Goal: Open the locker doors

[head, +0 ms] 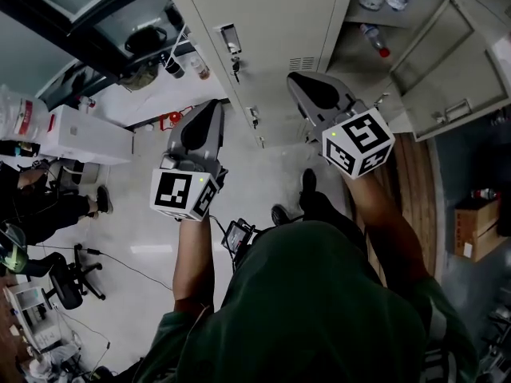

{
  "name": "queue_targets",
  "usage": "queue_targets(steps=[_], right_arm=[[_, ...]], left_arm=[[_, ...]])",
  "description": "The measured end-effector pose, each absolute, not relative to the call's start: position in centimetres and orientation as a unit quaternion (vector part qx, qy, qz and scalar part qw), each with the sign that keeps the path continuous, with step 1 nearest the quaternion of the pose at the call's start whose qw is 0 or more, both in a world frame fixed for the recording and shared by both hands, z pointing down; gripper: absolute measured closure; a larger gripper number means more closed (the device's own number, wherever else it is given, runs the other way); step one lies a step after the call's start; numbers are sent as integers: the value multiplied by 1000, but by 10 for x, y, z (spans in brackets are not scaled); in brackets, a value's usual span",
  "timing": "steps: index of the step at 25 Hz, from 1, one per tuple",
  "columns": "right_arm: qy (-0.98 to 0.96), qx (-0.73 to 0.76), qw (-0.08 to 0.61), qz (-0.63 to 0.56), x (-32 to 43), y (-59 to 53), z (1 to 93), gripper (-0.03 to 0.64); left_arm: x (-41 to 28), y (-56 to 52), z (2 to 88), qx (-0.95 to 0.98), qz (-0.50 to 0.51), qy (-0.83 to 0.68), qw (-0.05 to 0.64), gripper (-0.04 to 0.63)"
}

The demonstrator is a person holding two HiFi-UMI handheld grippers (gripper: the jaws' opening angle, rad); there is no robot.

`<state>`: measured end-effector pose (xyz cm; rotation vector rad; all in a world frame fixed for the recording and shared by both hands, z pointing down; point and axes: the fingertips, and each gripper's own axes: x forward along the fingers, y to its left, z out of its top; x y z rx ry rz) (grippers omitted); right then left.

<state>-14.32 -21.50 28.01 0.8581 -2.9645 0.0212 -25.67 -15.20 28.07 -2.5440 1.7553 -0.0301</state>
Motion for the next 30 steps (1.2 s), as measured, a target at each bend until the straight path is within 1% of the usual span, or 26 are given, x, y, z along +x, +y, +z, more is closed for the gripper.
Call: queue_targets(steps=[7, 17, 24, 30], right_arm=[[-967, 253, 37, 2, -188, -236, 284, 609], [-974, 220, 49, -1, -244, -267, 288, 607], [-975, 212, 69, 1, -270, -288, 302, 566], [-972, 216, 88, -15, -283, -299, 309, 548]], left_arm=[[-285, -168, 278, -810, -5, 586, 24, 595], [-304, -198, 281, -801, -10, 598, 19, 595], [-311, -222, 288, -797, -11, 603, 8, 595], [-315, -238, 295, -794, -11, 608, 0, 595]])
